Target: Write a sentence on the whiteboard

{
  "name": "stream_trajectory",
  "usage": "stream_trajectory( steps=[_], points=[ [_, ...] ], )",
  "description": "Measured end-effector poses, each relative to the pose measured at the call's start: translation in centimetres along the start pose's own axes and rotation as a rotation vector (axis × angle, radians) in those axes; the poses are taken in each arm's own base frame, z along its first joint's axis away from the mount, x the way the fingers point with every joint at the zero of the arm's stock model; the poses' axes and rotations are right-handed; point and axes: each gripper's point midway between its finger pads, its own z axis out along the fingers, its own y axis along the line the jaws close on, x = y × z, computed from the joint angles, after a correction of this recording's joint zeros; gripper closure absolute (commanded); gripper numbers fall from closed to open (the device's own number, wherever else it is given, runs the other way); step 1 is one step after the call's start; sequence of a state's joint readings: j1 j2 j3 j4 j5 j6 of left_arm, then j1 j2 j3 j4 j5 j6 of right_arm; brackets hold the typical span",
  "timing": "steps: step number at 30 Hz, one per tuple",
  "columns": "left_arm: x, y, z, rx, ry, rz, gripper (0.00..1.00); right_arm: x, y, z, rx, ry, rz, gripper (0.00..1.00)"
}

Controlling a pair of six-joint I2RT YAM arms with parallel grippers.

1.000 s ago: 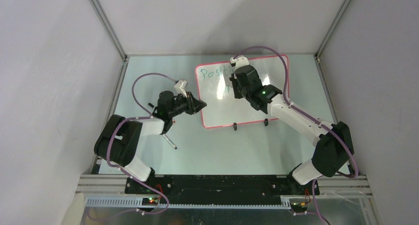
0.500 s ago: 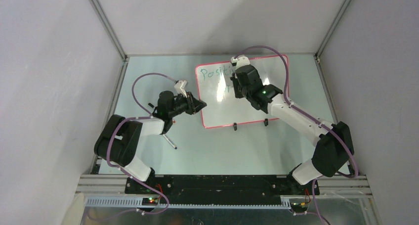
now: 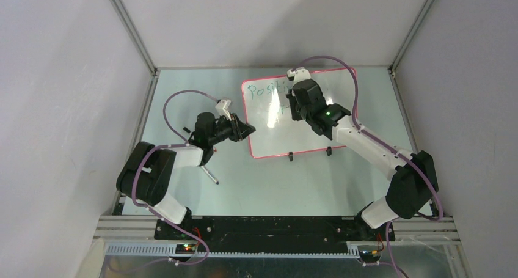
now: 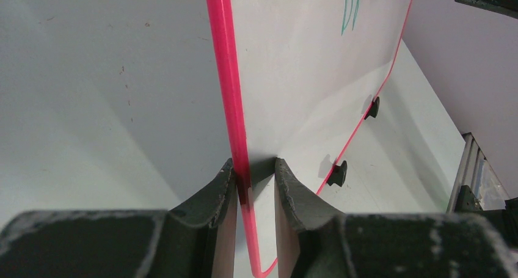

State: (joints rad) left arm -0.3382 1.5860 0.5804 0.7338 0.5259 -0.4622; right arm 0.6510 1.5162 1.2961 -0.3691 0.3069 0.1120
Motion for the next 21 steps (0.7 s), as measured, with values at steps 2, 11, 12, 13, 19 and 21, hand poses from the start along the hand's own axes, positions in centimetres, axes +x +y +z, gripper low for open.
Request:
stream_trajectory(
  steps=[2,11,12,13,19,21],
  points=[
    [0.00,0.00,0.00,0.000,0.000,0.000,0.76,-0.05,-0.07,-0.03,0.001,-0.001,0.001,1.00],
    [0.00,-0.01,0.00,0.000,0.000,0.000,0.76,-0.22,-0.37,-0.06,0.002,-0.005,0.007,1.00],
    [0.00,-0.01,0.00,0.000,0.000,0.000,0.77,-0.22,-0.35,-0.06,0.002,-0.005,0.007,1.00],
    [0.00,-0.01,0.00,0.000,0.000,0.000,0.76,-0.21,-0.34,-0.06,0.001,-0.005,0.007,1.00],
    [0.00,-0.01,0.00,0.000,0.000,0.000,0.76,-0.26,-0.29,-0.07,-0.001,-0.005,0.007,1.00],
    [0.00,-0.01,0.00,0.000,0.000,0.000,0.77,-0.27,-0.29,-0.06,-0.001,-0.005,0.007,1.00]
  ],
)
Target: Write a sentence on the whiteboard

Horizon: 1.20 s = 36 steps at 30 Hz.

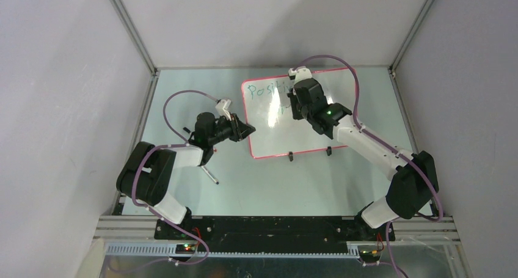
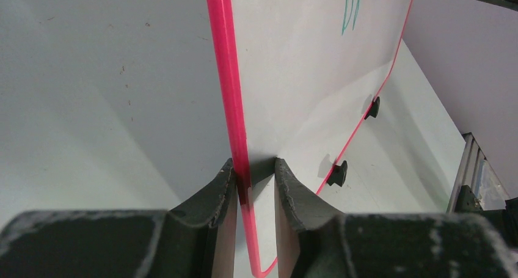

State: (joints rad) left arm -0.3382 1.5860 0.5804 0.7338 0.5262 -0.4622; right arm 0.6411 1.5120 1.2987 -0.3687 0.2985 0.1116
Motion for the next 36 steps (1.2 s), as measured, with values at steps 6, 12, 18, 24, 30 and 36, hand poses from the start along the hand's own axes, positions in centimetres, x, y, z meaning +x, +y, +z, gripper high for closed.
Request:
stream_trajectory(
  steps=[6,12,18,24,30,36],
  points=[
    [0.0,0.0,0.0,0.000,0.000,0.000,0.77,-0.2,0.1,0.0,-0.002,-0.003,0.000,1.00],
    [0.0,0.0,0.0,0.000,0.000,0.000,0.77,-0.7,0.4,0.1,-0.007,-0.011,0.000,1.00],
    [0.0,0.0,0.0,0.000,0.000,0.000,0.76,-0.8,0.8,0.2,-0.012,-0.011,-0.004,1.00],
    [0.0,0.0,0.0,0.000,0.001,0.000,0.76,-0.4,1.7,0.3,-0.026,0.002,-0.017,1.00],
    [0.0,0.0,0.0,0.000,0.001,0.000,0.76,0.1,2.1,0.1,-0.032,0.016,-0.028,1.00],
    [0.0,0.0,0.0,0.000,0.001,0.000,0.76,0.4,2.0,0.1,-0.030,0.022,-0.030,1.00]
  ],
)
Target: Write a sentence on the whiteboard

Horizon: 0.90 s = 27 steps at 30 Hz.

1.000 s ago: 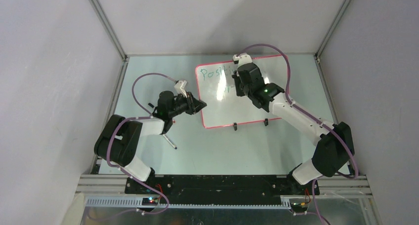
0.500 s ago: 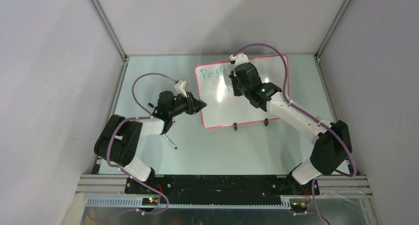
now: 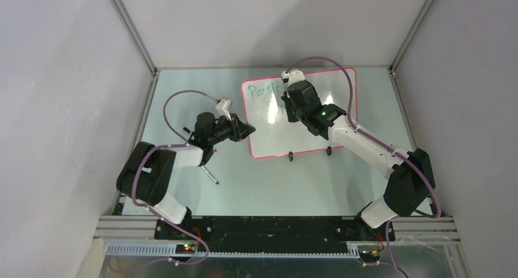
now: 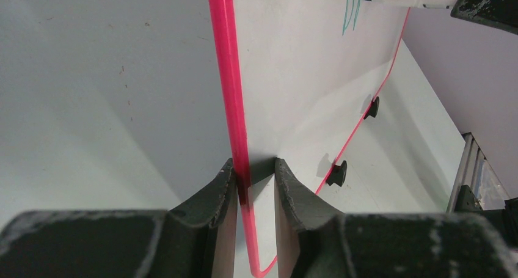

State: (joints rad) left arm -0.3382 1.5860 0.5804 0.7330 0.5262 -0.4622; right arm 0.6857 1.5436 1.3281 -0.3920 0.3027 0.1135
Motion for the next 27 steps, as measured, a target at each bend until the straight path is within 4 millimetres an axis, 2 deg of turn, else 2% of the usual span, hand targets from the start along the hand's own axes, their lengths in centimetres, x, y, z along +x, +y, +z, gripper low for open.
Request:
stream_trajectory(
  steps=[19,27],
  points=[
    [0.0,0.0,0.0,0.001,0.000,0.000,0.76,1.6,-1.1,-0.6,0.041,0.040,-0.006,1.00],
    [0.0,0.0,0.0,0.001,0.000,0.001,0.76,0.9,-1.6,-1.5,0.019,0.020,0.015,1.00]
  ],
)
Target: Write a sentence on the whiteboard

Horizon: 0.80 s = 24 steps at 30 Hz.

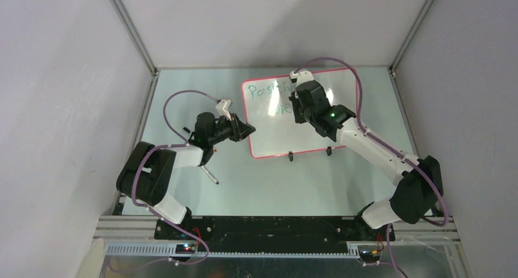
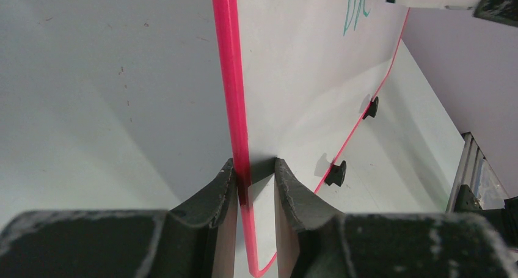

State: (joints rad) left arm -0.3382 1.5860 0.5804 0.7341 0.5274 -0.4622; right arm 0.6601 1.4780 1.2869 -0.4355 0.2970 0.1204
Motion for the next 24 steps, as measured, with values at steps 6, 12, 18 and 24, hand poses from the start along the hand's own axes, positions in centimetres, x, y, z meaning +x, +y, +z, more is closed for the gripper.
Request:
stream_trajectory(
  steps=[6,12,18,24],
  points=[
    [0.0,0.0,0.0,0.000,0.000,0.000,0.77,-1.9,0.3,-2.3,-0.057,-0.067,0.024,1.00],
    [0.0,0.0,0.0,0.000,0.000,0.000,0.76,-3.0,-1.0,-2.9,-0.042,-0.103,0.056,1.00],
    [0.0,0.0,0.0,0.000,0.000,0.000,0.76,-2.9,-1.7,-2.4,-0.016,-0.096,0.065,1.00],
    [0.0,0.0,0.0,0.000,0.000,0.000,0.77,-1.8,-1.6,-1.1,-0.007,-0.058,0.056,1.00]
  ],
)
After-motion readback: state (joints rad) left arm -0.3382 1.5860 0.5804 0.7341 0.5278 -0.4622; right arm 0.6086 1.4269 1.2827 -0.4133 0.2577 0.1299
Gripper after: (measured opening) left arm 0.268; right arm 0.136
